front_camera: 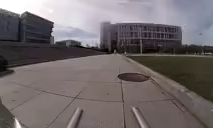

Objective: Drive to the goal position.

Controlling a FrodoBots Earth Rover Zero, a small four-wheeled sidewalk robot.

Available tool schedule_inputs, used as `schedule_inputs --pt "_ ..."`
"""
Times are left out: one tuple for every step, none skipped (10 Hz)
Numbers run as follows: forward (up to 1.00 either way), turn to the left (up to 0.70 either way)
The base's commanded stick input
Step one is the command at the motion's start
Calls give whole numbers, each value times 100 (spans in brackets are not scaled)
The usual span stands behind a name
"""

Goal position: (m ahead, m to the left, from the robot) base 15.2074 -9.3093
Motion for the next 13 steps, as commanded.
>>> schedule_inputs --pt "0 0" --pt "0 0" --pt "0 0" --pt "0 0" --pt "-63 0" --pt "-3 0" --pt "0 0" --pt "0 0" --pt "0 0" --pt "0 0" --pt "0 0" --pt "0 0" --pt "0 0"
